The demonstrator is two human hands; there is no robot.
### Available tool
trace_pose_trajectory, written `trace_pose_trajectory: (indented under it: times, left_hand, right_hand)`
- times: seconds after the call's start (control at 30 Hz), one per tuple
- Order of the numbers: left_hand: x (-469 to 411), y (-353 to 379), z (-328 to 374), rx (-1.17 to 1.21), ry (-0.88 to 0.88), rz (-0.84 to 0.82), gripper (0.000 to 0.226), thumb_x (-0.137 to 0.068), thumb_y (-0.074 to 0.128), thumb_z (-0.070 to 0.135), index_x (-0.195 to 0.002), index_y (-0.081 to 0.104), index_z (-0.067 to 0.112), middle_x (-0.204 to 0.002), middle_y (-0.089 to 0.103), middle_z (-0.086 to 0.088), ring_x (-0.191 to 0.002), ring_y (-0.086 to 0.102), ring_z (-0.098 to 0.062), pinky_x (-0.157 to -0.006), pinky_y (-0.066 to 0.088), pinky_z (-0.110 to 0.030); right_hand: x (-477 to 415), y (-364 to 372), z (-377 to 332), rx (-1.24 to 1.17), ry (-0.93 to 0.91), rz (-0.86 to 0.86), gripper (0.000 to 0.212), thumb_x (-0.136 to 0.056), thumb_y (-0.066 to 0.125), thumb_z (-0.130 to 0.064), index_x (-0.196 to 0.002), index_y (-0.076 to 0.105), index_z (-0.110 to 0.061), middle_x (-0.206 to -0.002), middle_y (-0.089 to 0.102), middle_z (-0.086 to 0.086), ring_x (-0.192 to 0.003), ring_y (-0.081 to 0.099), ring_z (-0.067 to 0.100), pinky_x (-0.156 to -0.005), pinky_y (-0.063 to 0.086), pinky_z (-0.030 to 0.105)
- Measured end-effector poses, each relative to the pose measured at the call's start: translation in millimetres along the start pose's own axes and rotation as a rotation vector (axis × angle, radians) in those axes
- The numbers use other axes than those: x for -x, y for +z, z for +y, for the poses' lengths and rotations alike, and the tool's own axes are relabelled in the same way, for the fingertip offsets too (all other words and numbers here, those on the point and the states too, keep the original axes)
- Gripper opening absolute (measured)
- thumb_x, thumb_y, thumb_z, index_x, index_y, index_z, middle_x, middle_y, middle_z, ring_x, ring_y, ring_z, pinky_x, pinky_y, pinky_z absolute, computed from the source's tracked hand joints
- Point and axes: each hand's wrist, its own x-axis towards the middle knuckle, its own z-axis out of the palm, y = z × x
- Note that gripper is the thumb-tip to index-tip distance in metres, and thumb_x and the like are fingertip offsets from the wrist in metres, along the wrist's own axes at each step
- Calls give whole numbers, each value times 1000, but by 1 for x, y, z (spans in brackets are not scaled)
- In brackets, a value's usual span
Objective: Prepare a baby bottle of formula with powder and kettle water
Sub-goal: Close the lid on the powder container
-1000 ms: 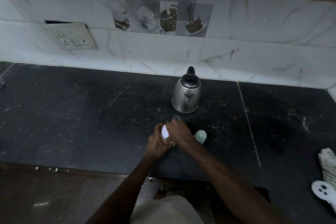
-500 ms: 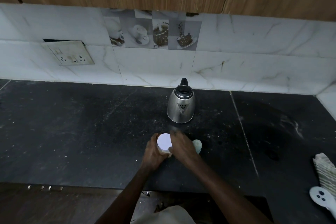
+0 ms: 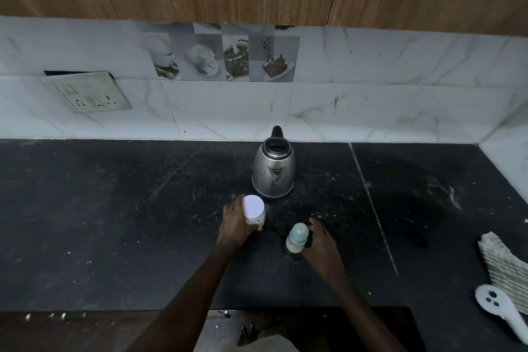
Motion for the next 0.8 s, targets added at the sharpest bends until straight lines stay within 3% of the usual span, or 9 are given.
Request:
trace_pose_trajectory:
  times: [0.13, 0.33, 0.8]
  left_hand:
    - [-13, 3, 5, -10, 16, -28, 105, -65, 93, 35, -152, 36, 20, -151, 47, -9, -138, 41, -34, -102, 48, -47]
    - [-19, 6, 6, 39, 23, -21, 102, -72, 92, 26, -156, 35, 16, -156, 39, -13, -142, 39, -34, -111, 42, -45]
    - [-31, 9, 0, 54, 40, -1, 98, -69, 92, 18, -151, 41, 15, -147, 47, -16, -134, 49, -33, -105, 43, -34]
  right_hand:
    - [1, 13, 0, -27, -19, -1, 92, -78, 80, 1, -159, 37, -8, -157, 48, 15, -144, 49, 32, -117, 35, 33]
    - [-3, 21, 0, -25, -16, 40, 89, -79, 82, -1, -157, 40, -10, -154, 51, 14, -141, 51, 30, -116, 37, 33]
    - [-47, 32, -14, -23, -26, 106, 74, -82, 79, -5, -150, 49, -8, -143, 62, 15, -130, 61, 34, -109, 48, 42]
